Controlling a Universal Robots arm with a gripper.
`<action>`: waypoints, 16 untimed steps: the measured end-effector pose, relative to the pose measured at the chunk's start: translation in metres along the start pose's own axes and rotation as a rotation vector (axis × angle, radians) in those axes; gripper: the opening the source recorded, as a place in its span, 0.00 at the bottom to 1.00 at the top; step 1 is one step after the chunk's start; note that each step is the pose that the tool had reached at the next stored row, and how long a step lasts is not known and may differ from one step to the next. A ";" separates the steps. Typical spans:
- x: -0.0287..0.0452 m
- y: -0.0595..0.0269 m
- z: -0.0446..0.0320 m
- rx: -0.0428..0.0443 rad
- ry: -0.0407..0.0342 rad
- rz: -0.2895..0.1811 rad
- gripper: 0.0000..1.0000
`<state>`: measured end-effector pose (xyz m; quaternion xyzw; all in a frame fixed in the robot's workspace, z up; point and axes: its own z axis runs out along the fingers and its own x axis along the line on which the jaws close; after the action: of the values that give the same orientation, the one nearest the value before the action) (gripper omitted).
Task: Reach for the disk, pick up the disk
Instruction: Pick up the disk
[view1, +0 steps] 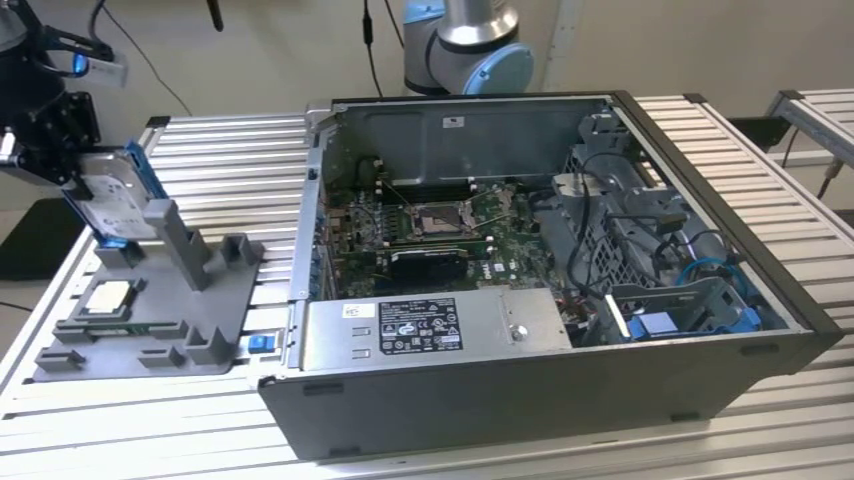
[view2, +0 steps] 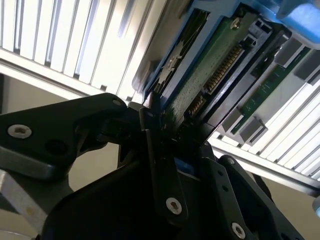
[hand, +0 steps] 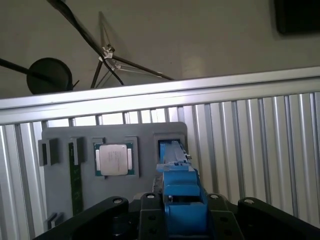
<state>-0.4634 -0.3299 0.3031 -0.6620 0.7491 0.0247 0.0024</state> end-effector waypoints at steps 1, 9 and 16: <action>0.0000 0.0001 -0.0010 -0.0001 0.0001 0.000 0.00; -0.0003 0.0003 -0.0087 -0.0001 0.0000 0.000 0.00; -0.0006 0.0006 -0.0165 -0.0001 0.0000 0.000 0.00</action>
<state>-0.4634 -0.3299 0.3196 -0.6619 0.7491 0.0247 0.0024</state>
